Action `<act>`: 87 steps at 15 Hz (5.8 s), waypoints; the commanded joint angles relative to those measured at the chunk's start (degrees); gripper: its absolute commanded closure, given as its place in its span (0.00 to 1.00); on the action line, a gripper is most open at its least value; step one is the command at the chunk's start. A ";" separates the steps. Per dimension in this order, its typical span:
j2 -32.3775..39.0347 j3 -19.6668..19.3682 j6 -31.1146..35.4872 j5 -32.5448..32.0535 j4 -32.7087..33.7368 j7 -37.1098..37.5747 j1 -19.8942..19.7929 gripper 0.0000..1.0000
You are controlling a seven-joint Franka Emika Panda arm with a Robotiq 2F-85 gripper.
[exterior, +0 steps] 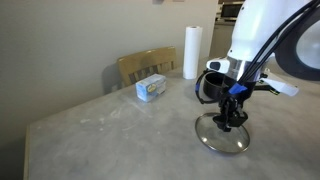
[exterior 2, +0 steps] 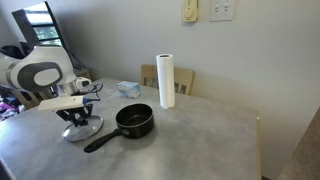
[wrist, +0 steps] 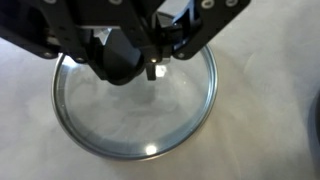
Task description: Put the glass lid on top of the black pot
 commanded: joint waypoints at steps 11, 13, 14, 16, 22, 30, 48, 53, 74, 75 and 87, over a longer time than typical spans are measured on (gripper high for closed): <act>-13.57 -1.34 -14.42 3.04 3.40 -16.05 -1.59 0.85; -12.87 -3.77 -15.62 3.65 6.27 -22.45 -2.43 0.85; -11.83 -5.10 -15.97 4.19 8.01 -26.26 -3.20 0.85; -9.82 -7.37 -17.52 5.84 11.63 -33.64 -4.95 0.85; -4.19 -10.73 -24.20 11.05 20.60 -48.02 -10.41 0.85; 4.70 -10.49 -23.68 14.89 27.93 -52.61 -14.29 0.85; 4.50 -10.76 -26.05 11.15 27.82 -52.67 -15.60 0.85; 2.46 -10.70 -25.82 10.82 24.38 -54.08 -15.53 0.85; 2.76 -11.84 -23.37 6.95 24.92 -54.64 -14.88 0.85; 3.05 -11.89 -23.43 6.88 25.31 -54.64 -14.91 0.85; 4.81 -12.93 -23.60 6.88 25.79 -54.16 -15.32 0.85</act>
